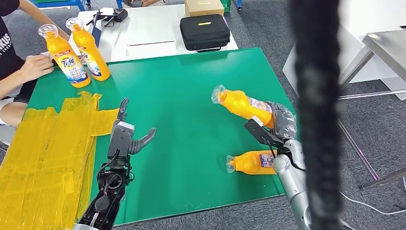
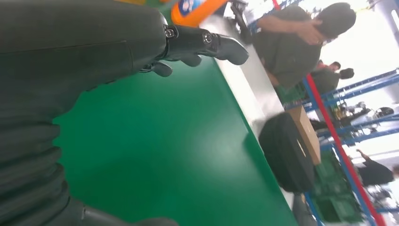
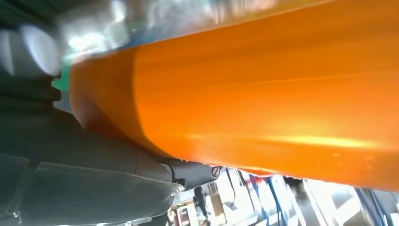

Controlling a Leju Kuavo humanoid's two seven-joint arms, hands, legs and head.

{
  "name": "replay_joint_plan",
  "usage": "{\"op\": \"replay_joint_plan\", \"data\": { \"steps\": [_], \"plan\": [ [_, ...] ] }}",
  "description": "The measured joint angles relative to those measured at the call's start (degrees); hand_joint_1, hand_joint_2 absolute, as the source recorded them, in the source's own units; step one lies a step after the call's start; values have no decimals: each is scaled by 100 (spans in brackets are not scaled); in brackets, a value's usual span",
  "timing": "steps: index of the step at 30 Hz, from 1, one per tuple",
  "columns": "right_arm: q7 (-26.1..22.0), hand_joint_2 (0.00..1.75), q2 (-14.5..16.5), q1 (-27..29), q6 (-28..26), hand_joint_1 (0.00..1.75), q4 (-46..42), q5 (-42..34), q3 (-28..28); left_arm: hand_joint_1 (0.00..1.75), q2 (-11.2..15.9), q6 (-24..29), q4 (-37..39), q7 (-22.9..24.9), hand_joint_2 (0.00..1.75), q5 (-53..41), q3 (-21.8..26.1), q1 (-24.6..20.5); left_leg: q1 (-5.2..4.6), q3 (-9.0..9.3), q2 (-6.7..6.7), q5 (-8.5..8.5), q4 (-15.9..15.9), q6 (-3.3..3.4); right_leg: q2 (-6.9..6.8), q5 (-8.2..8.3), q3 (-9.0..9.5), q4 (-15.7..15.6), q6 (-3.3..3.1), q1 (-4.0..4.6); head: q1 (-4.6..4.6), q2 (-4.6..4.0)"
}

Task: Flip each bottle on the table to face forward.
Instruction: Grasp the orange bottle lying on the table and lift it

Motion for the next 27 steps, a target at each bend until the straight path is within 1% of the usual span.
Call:
{"op": "replay_joint_plan", "data": {
  "steps": [2, 4, 7, 10, 13, 15, 18, 22, 27],
  "plan": [
    [-436, 175, 110, 109, -154, 175, -247, -640, -22, 0, 1, -479, -67, 54, 175, 391, -63, 27, 0, -3, 0, 0, 0, 0, 0, 0, -2, 0, 0, 0, 0, 0],
    [-858, 175, 223, 190, -187, 175, -448, -1268, -23, 0, 12, -1211, -133, 175, 175, 893, -144, 46, 0, -6, -1, 0, 0, 0, 0, 0, -3, 0, 0, -1, 1, 0],
    [-1296, 175, 404, 261, -191, 175, -669, -1894, -6, 0, 54, -2275, -249, 299, 175, 1610, -276, 54, -1, -7, 0, 0, 0, 0, 0, 0, -4, 0, 0, -1, 1, 0],
    [-1494, 175, 551, 305, -191, 175, -876, -2212, 55, 0, 107, -2954, -447, 437, 175, 2121, -403, 53, -1, -6, 0, 1, 0, 0, 0, 0, -5, 0, 0, -1, 1, 0],
    [-1558, 175, 659, 330, -155, 175, -1040, -2345, 167, 0, 171, -3421, -679, 607, 175, 2471, -533, 50, 0, -6, 0, 1, 0, 0, 0, 0, -5, 0, 0, 0, 1, 0],
    [-1584, 175, 722, 336, -106, 175, -1119, -2381, 265, 0, 206, -3592, -831, 688, 175, 2597, -638, 50, 0, -6, 1, 1, 0, 0, 0, 0, -6, 0, 0, 0, 1, 0],
    [-1608, 175, 819, 337, 19, 175, -1165, -2427, 440, 0, 251, -3604, -1052, 721, 175, 2603, -796, 43, 0, -6, 3, 1, -1, 0, 1, 0, -7, 1, 0, 0, 0, 0],
    [-1612, 175, 962, 333, 187, 175, -1168, -2469, 708, 0, 285, -3400, -1292, 718, 175, 2478, -990, 38, 0, -7, 0, 1, -1, 0, 0, -1, -7, 1, -1, 0, 1, 0],
    [-1525, 175, 1102, 311, 381, 175, -1156, -2408, 1085, 0, 293, -2986, -1478, 657, 175, 2278, -1111, 42, 0, -8, 1, 1, -1, 0, 0, -1, -7, 1, -1, 0, 2, 0]
  ]
}}
